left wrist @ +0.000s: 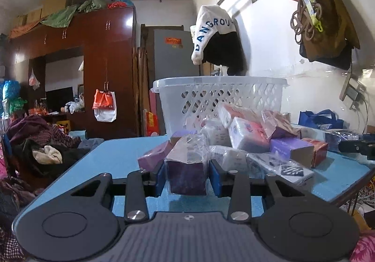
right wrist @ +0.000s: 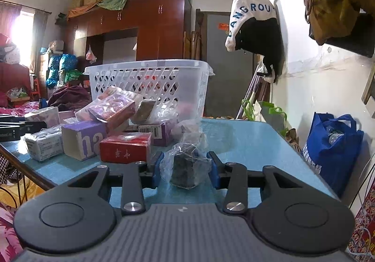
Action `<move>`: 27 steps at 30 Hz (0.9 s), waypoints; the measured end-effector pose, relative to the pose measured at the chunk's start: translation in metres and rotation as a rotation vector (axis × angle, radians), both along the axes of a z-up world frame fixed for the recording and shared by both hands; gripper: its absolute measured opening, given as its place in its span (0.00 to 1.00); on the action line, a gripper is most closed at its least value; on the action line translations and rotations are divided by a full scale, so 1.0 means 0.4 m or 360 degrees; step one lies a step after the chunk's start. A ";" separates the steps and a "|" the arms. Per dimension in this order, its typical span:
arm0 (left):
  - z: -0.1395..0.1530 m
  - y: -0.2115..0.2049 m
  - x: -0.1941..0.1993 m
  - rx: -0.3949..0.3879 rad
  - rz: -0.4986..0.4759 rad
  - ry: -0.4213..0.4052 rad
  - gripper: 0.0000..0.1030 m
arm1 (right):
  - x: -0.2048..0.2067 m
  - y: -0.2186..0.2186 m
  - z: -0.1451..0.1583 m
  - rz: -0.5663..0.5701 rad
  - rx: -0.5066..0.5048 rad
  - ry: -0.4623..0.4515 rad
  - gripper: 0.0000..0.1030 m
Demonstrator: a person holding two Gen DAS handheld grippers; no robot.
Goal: Organize objects
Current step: 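Grasp a purple box with the left gripper while the right grasps a clear bag, then lift both held items over the white basket and open both grippers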
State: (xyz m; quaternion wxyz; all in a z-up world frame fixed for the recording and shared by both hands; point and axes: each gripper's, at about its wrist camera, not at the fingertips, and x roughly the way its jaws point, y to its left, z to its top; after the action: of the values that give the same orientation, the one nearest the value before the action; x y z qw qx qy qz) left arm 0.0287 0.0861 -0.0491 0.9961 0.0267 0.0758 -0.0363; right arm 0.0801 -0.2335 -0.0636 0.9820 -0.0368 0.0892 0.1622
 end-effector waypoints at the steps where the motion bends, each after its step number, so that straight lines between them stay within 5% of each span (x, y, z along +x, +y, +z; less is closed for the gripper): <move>1: 0.003 -0.001 -0.002 0.0004 -0.0007 -0.0005 0.41 | -0.001 -0.002 0.004 0.0001 0.0002 -0.0010 0.41; 21: 0.066 0.026 -0.024 -0.0017 0.0016 -0.0129 0.41 | -0.010 -0.027 0.056 0.0010 0.0079 -0.0097 0.41; 27: 0.159 0.036 -0.008 -0.0026 0.0029 -0.0258 0.41 | 0.009 -0.017 0.120 0.0076 0.0142 -0.0151 0.41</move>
State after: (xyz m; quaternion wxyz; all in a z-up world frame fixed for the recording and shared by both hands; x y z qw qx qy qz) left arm 0.0255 0.1004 0.0145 0.9994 0.0207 -0.0052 -0.0256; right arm 0.0838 -0.2403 -0.0154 0.9817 -0.0028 0.0345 0.1873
